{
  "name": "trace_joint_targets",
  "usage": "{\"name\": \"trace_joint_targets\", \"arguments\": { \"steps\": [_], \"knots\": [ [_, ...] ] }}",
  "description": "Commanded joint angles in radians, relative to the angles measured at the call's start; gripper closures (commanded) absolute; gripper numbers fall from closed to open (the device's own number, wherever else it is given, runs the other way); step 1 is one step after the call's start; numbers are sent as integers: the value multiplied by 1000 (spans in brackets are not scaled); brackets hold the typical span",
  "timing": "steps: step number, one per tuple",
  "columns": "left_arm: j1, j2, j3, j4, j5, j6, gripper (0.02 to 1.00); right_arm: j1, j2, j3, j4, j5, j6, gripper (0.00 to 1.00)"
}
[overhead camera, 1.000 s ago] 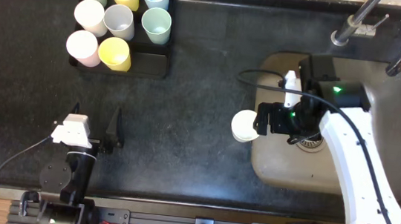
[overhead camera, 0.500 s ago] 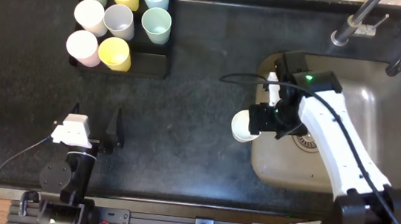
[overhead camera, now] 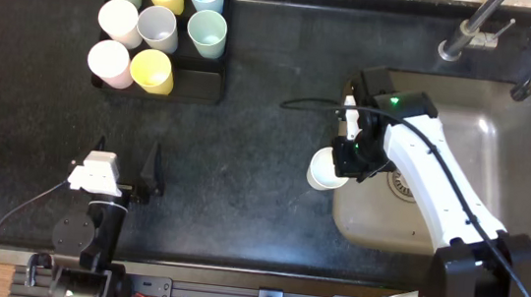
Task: Store Cups
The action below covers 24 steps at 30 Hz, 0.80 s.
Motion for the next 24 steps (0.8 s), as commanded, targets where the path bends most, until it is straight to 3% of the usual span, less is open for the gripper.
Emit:
{"name": "trace_joint_targets", "arguments": {
  "steps": [1,8,17,24],
  "knots": [
    [-6,-10,-1,-4,9,18,18,22,-29,47,14,-11,21,954],
    [-6,-10,-1,-4,9,18,18,64,-83,365,-40,-56,85,958],
    [-6,-10,-1,-4,9,18,18,269,96,870,-44,42,184,958],
    [-6,-10,-1,-4,9,18,18,346,288,976,-25,41,217,958]
  ]
}}
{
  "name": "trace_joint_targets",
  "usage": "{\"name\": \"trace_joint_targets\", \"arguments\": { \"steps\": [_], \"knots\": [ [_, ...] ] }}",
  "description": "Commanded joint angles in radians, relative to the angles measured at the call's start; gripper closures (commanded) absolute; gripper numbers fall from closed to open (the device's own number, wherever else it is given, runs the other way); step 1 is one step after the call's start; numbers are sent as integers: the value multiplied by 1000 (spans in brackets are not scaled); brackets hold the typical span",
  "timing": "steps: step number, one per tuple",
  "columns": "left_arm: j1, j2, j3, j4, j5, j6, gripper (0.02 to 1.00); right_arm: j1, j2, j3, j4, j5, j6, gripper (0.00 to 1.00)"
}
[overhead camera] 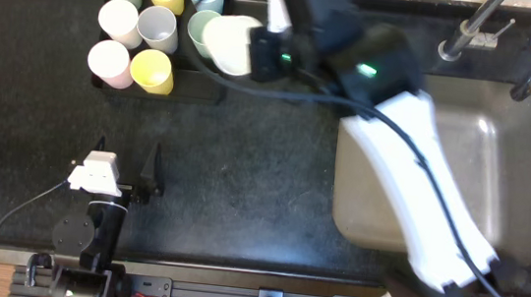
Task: Store Cups
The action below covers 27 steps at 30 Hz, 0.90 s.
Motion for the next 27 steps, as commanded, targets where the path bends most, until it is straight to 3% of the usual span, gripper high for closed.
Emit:
{"name": "trace_joint_targets", "arguments": {
  "steps": [1,27],
  "knots": [
    [-6,-10,-1,-4,9,18,18,21,121,16,17,17,44,956],
    [-6,-10,-1,-4,9,18,18,74,343,13,60,18,56,956]
  ]
}}
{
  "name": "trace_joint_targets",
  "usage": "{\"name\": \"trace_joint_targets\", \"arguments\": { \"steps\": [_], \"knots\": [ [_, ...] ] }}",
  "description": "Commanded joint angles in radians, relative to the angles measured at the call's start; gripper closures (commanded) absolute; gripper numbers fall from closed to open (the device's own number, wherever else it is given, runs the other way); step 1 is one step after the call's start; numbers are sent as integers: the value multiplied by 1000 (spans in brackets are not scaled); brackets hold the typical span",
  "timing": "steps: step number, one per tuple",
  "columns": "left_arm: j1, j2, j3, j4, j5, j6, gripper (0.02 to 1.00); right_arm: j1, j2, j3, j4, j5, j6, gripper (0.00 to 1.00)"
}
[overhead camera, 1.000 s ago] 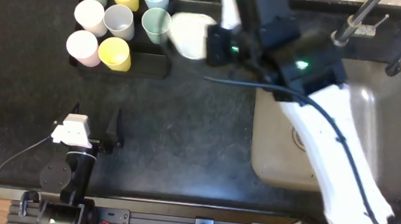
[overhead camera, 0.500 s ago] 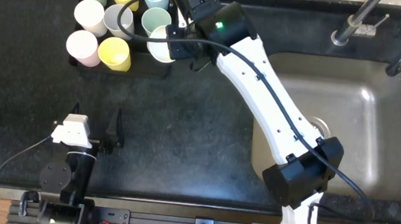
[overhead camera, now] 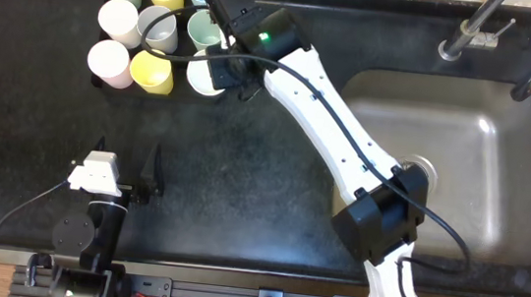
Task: Store Cups
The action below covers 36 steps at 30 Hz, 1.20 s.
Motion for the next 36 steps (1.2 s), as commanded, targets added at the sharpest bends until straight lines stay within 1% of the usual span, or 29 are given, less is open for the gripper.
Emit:
{"name": "trace_joint_targets", "arguments": {
  "steps": [1,7,30,33,36],
  "knots": [
    [-6,-10,-1,-4,10,18,18,12,31,12,19,5,20,958],
    [-6,-10,-1,-4,10,18,18,13,57,12,51,5,42,958],
    [-6,-10,-1,-4,10,18,18,19,145,12,83,8,41,956],
    [-6,-10,-1,-4,10,18,18,18,146,12,90,21,41,956],
    [-6,-10,-1,-4,10,18,18,18,146,12,97,52,42,956]
  ]
}}
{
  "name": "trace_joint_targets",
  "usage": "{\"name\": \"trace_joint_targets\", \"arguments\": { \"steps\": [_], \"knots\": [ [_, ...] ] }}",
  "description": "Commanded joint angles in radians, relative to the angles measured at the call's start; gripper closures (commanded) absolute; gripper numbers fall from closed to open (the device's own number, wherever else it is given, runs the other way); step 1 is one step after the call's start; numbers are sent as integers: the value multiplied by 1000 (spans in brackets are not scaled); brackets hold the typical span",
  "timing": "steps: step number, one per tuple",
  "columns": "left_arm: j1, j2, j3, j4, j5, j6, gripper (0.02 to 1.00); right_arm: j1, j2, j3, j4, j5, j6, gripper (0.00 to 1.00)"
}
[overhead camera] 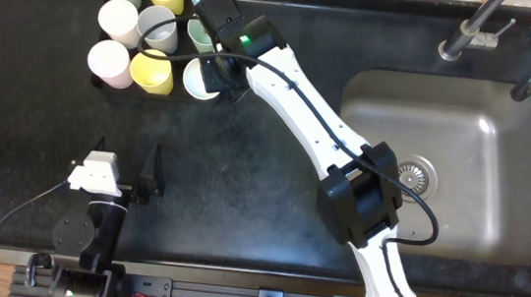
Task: Store Cups
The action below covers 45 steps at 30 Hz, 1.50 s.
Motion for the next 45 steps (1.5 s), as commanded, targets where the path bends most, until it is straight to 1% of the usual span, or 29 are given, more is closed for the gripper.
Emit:
{"name": "trace_joint_targets", "arguments": {
  "steps": [1,18,27,31,34,38,41,45],
  "knots": [
    [-6,-10,-1,-4,9,18,18,7,15,12,13,51,7,956],
    [-6,-10,-1,-4,9,18,18,6,15,-16,17,51,7,945],
    [-6,-10,-1,-4,9,18,18,5,15,-35,33,51,8,904],
    [-6,-10,-1,-4,9,18,18,6,15,-55,47,47,8,853],
    [-6,-10,-1,-4,9,18,18,6,15,-56,48,45,8,840],
    [-6,-10,-1,-4,9,18,18,4,8,-56,50,45,7,752],
    [-6,-10,-1,-4,9,18,18,-2,-26,-56,60,47,7,630],
    [-6,-10,-1,-4,9,18,18,-19,-123,-56,88,48,6,516]
  ]
}}
